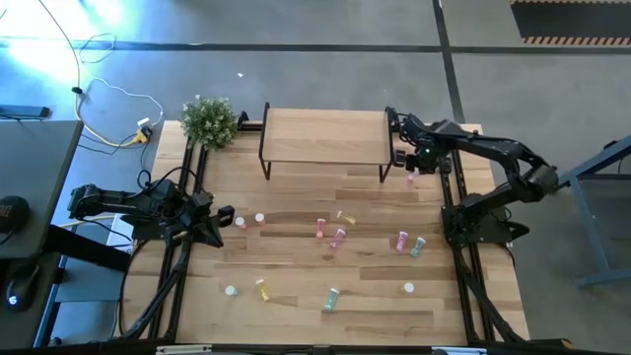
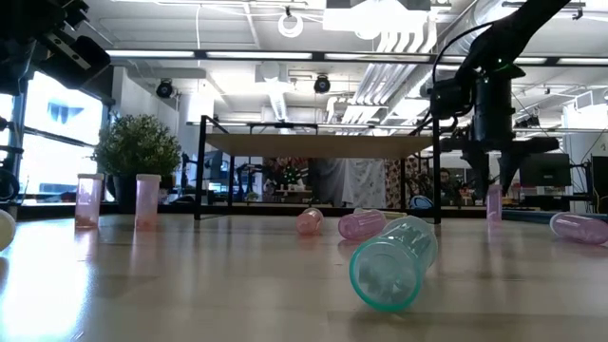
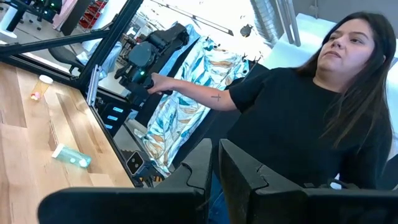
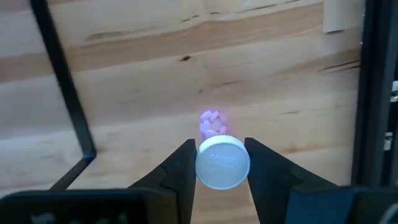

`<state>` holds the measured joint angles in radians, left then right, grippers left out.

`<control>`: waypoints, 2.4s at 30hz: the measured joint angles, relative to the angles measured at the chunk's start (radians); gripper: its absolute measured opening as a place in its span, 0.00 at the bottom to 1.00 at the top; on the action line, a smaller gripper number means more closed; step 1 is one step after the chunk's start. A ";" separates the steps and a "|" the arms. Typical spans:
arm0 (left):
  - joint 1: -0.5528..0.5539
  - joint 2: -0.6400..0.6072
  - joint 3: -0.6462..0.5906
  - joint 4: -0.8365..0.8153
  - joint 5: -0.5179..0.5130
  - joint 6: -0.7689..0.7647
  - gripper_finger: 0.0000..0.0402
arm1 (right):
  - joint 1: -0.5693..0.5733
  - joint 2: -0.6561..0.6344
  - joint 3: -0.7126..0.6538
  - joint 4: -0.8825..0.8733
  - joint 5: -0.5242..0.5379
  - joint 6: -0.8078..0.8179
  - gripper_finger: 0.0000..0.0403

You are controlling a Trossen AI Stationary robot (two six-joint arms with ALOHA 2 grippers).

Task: Pick and place medicine bottles onto shelf by color
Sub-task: Put the top right purple pill bottle on the shelf

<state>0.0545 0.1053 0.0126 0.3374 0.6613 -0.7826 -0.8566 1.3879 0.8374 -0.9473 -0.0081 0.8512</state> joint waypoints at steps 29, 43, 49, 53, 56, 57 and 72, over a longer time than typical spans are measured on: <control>0.000 0.000 0.000 -0.004 -0.558 0.000 0.05 | 0.169 -0.093 0.755 -0.349 0.154 -0.091 0.27; 0.000 0.000 0.000 0.008 -0.800 0.164 0.05 | 0.246 -0.092 0.877 -0.098 0.133 -0.180 0.27; 0.000 0.000 0.000 0.009 -0.808 0.211 0.05 | 0.303 -0.092 0.877 -0.021 0.129 -0.207 0.27; 0.000 0.000 0.000 0.008 -0.808 0.211 0.05 | 0.319 -0.091 0.877 0.067 0.127 -0.260 0.27; 0.000 0.000 0.000 0.002 -0.808 0.211 0.05 | 0.321 -0.091 0.877 0.110 0.128 -0.299 0.27; 0.000 0.000 0.000 0.000 -0.808 0.211 0.05 | 0.320 -0.091 0.877 0.121 0.128 -0.311 0.27; 0.000 0.000 0.000 -0.041 -0.804 0.211 0.05 | 0.210 -0.026 0.877 0.181 0.039 -0.492 0.27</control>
<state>0.0547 0.1055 0.0128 0.2964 -0.1425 -0.5719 -0.6463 1.3623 1.7145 -0.7661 0.0311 0.3595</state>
